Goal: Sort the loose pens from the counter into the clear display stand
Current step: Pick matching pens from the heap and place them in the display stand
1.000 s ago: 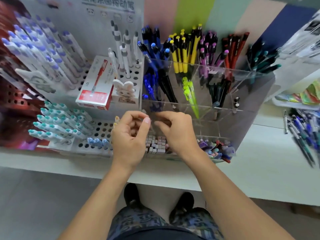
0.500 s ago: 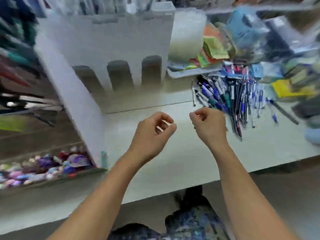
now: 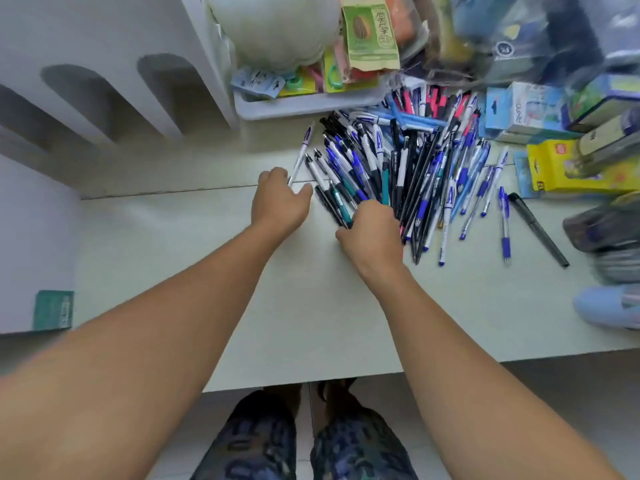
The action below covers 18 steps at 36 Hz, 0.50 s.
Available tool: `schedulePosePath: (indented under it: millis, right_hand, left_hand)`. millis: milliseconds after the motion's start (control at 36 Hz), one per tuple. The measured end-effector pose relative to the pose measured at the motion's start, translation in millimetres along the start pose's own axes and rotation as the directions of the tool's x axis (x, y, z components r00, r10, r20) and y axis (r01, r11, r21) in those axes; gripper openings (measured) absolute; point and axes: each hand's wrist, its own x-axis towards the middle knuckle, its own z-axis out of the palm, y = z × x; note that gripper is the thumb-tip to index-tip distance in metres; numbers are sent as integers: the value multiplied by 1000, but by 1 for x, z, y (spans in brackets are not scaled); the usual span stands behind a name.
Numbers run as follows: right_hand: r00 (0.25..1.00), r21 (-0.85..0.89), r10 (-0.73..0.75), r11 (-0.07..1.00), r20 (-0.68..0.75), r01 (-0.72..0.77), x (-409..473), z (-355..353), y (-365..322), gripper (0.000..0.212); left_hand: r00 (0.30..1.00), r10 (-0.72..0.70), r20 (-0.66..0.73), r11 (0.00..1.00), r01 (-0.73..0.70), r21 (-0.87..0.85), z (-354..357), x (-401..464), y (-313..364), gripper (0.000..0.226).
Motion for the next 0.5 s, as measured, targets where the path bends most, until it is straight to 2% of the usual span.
schedulePosePath:
  millis: [111, 194, 306, 417, 500]
  right_hand:
    - [991, 153, -73, 984, -116, 90, 21, 3, -4, 6]
    - [980, 253, -109, 956, -164, 148, 26, 0, -6, 4]
    - [953, 358, -70, 917, -294, 178, 19, -10, 5, 6]
    - [958, 403, -8, 906, -285, 128, 9, -18, 19, 8]
    - [966, 417, 18, 904, -256, 94, 2, -20, 26, 9]
  left_hand:
    - [1000, 6, -4, 1000, -5, 21, 7, 27, 12, 42]
    - [999, -17, -34, 997, 19, 75, 12, 32, 19, 49]
    - [996, -81, -43, 979, 88, 185, 25, 26, 33, 66]
    - [993, -118, -29, 981, 121, 152, 36, 19, 56, 49]
    - [994, -105, 14, 980, 101, 173, 38, 19, 64, 49]
